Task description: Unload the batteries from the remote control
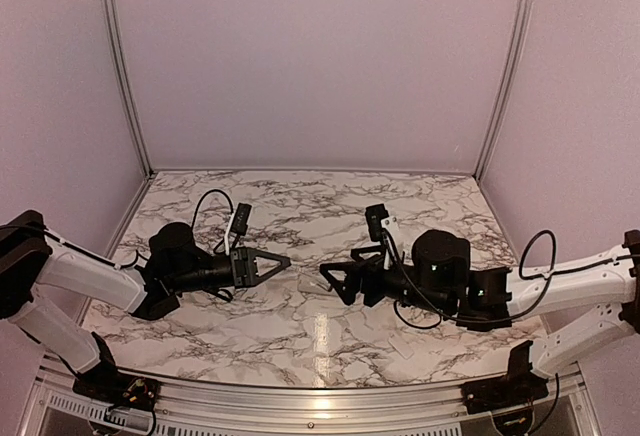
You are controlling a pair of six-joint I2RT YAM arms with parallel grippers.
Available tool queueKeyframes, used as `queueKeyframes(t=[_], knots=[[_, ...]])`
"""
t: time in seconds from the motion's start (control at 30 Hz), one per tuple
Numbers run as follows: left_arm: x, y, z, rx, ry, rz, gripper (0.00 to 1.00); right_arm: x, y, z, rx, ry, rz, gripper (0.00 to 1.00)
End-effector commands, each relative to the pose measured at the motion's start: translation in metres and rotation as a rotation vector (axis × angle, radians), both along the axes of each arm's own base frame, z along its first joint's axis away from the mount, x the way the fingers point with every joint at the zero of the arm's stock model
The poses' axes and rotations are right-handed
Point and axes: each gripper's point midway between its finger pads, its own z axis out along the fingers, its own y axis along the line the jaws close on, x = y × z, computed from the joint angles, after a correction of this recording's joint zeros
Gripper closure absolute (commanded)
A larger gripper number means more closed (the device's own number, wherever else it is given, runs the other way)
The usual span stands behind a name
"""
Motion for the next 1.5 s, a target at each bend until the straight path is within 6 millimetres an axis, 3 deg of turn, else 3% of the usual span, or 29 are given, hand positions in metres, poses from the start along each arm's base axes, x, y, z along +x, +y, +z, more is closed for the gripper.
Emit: queueKeyframes(t=[0.0,0.13,0.63,0.9,1.1,1.47], knots=[[-0.008,0.009,0.029,-0.090,-0.097,0.006,1.00,-0.015,0.012,0.033,0.267,0.092,0.092,0.07],[-0.013,0.014,0.039,-0.135,-0.122,0.005,1.00,-0.027,0.018,0.045,0.350,0.099,0.169,0.08],[-0.015,0.027,0.043,-0.123,-0.158,0.049,1.00,-0.024,0.018,0.051,0.399,0.070,0.163,0.08],[-0.021,0.034,0.054,-0.165,-0.171,0.050,1.00,-0.035,0.022,0.060,0.496,0.084,0.241,0.08],[-0.033,0.043,0.070,-0.232,-0.201,0.031,1.00,-0.040,0.032,0.060,0.558,0.122,0.293,0.10],[-0.037,0.047,0.075,-0.258,-0.208,0.023,1.00,-0.049,0.057,0.060,0.695,0.193,0.426,0.21]])
